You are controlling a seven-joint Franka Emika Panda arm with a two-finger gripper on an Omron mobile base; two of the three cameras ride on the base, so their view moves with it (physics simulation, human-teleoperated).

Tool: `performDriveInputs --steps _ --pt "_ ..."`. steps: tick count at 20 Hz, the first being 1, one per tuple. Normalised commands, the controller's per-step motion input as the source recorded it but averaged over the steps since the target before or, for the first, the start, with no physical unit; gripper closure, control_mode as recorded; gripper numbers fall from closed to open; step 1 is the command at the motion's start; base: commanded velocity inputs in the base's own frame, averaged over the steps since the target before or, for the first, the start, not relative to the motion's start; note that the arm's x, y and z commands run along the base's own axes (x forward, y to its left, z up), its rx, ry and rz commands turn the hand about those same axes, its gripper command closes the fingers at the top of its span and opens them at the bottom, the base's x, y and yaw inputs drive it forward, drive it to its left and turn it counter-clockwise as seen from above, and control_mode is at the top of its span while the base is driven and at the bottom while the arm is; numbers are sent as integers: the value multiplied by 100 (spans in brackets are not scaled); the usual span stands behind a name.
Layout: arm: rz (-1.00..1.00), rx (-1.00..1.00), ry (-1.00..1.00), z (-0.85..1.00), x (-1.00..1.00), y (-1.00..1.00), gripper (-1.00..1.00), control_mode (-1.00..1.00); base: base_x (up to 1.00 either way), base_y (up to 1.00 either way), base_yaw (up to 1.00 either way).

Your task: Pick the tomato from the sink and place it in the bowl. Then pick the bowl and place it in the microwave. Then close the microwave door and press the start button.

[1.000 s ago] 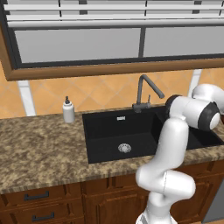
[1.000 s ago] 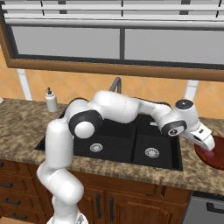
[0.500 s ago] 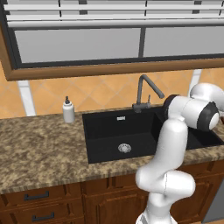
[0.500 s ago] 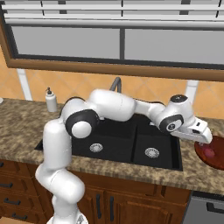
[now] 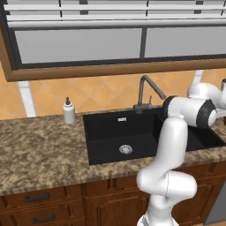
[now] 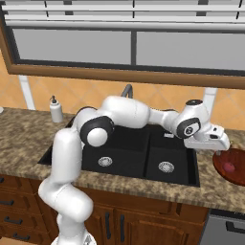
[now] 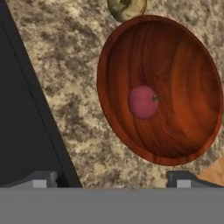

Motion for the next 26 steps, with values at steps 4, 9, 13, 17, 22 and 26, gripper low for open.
performDriveInputs --steps 4,9,13,17,22,26 --pt "10 14 0 -24 8 -24 -100 -100 0 0 0" --pt "8 2 1 -21 26 -30 -100 -100 0 0 0" --pt "2 0 2 -28 17 -4 -100 -100 0 0 0" --pt "0 0 3 -40 8 0 -100 -100 0 0 0" --pt "1 0 2 -33 20 -4 -100 -100 0 0 0" --pt "2 0 0 -24 19 -26 100 -100 0 0 0"
